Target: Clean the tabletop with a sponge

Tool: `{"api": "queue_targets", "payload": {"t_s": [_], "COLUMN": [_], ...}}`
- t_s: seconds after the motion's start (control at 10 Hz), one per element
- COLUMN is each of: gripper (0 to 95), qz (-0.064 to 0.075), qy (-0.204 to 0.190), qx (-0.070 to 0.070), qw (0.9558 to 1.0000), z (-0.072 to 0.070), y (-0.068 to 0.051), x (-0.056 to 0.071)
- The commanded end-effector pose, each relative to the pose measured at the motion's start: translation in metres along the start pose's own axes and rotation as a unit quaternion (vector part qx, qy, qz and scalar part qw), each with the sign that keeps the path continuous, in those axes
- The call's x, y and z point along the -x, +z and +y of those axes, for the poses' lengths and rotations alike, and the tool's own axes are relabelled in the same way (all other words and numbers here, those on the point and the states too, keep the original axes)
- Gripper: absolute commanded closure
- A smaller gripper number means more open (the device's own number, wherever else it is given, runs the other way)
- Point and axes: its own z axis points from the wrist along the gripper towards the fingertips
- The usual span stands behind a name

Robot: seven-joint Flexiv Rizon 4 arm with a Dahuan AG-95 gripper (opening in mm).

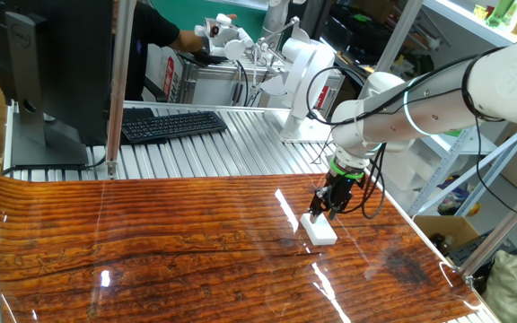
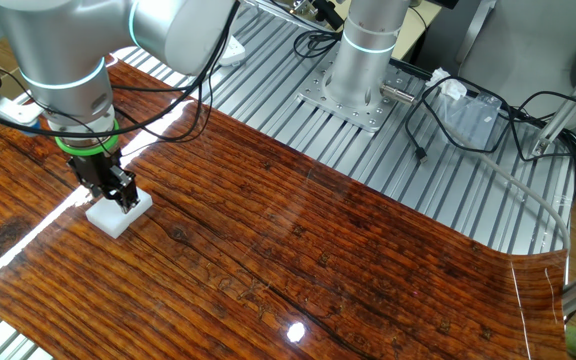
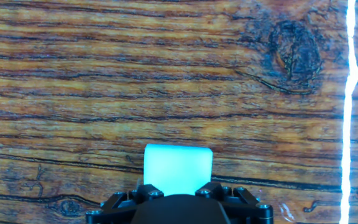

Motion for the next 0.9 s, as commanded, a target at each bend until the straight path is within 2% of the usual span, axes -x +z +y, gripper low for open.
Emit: {"api": "queue_targets", "payload": {"t_s": [0.1, 0.8, 0.9], "gripper": [38.0, 38.0, 38.0], "qz": [0.000, 0.000, -0.005], "qy": [0.000, 0.000, 0.092], "qx": [0.000, 0.000, 0.004], "qw": [1.0000, 1.0000, 0.9957], "z": [0.000, 0.000, 0.020], "y": [0.000, 0.000, 0.021], "x": [0.000, 0.000, -0.003]}}
